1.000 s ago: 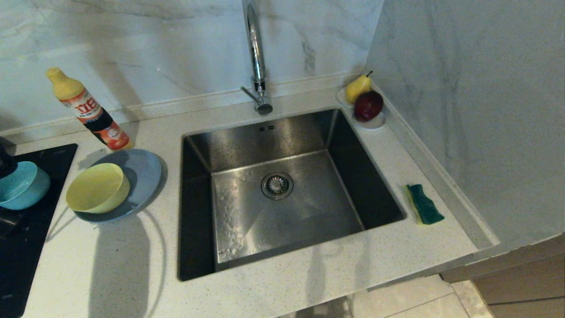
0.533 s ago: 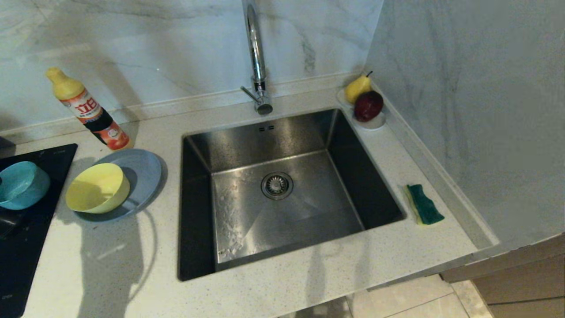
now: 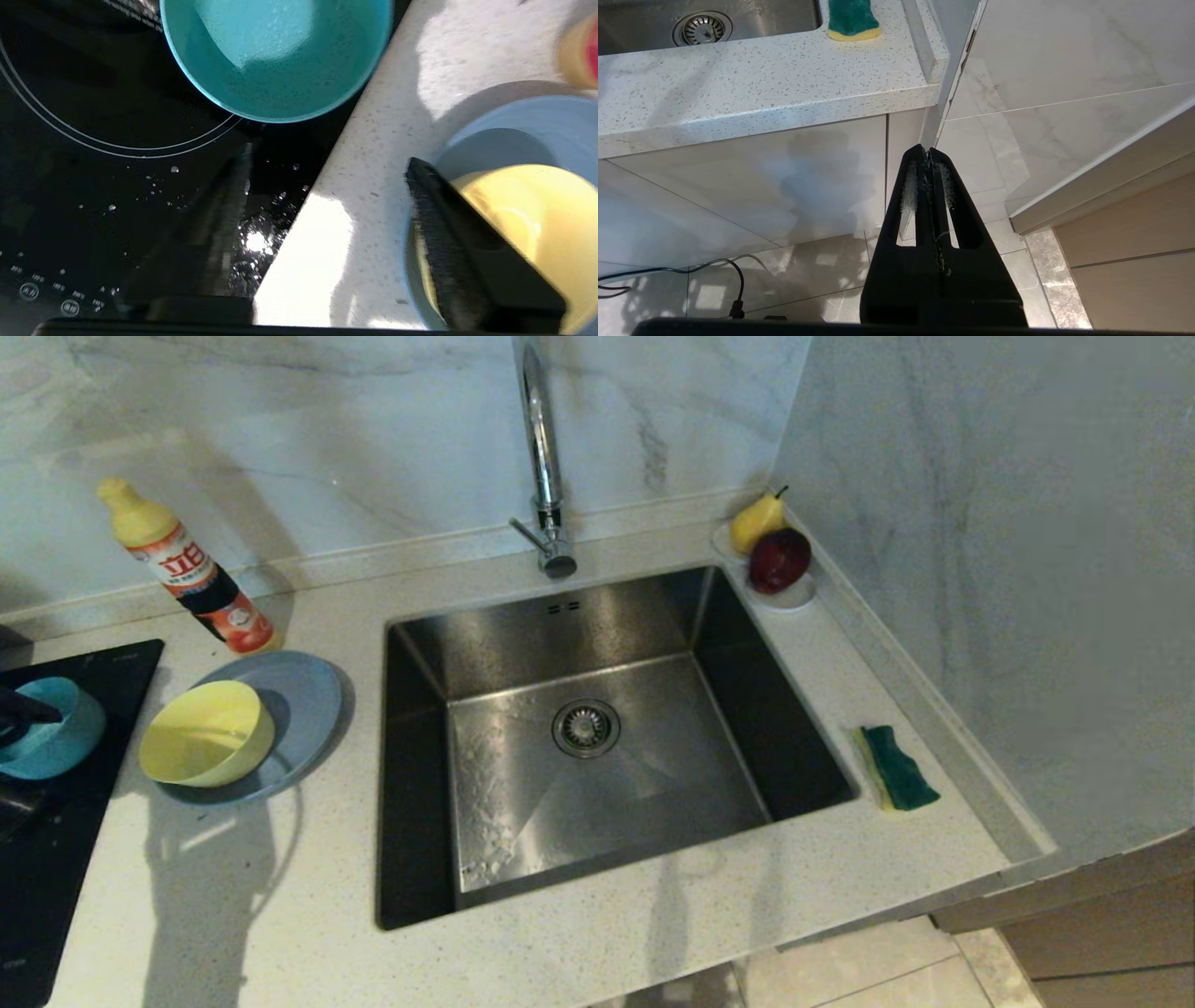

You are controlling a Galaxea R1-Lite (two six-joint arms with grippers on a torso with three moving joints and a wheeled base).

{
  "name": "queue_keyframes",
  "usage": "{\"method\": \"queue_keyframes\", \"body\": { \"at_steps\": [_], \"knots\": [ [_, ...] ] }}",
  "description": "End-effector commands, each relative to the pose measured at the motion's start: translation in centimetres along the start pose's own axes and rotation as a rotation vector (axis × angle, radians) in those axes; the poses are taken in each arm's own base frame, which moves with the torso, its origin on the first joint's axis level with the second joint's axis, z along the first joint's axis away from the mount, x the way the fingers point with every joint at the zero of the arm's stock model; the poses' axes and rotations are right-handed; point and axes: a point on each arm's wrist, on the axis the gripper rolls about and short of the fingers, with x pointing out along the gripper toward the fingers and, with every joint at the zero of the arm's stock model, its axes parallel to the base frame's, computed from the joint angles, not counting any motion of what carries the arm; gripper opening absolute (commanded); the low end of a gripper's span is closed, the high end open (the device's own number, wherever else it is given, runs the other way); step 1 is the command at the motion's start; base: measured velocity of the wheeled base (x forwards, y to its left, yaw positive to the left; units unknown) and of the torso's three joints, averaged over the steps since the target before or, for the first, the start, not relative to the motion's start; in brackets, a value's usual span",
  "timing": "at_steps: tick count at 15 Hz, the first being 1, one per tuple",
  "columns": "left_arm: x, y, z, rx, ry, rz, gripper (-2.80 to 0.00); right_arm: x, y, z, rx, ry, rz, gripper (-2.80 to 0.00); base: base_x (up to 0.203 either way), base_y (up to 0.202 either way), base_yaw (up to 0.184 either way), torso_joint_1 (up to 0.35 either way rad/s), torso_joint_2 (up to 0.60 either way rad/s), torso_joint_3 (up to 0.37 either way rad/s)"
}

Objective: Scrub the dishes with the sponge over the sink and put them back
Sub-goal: Place the bowl on the bowl

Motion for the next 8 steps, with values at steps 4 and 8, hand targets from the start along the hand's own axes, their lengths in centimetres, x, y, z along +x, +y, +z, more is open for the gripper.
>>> {"method": "queue_keyframes", "body": {
  "at_steps": [4,8],
  "knots": [
    [3.1,0.6,0.5,-0.003,0.024,0.007,0.0,0.0,0.0,0.0,0.0,0.0,0.0,-2.8,0.0,0.0,0.0,0.0,0.0,0.0],
    [3.9,0.6,0.4,0.001,0.039,0.006,0.0,0.0,0.0,0.0,0.0,-0.001,0.001,-2.8,0.0,0.0,0.0,0.0,0.0,0.0]
  ]
}}
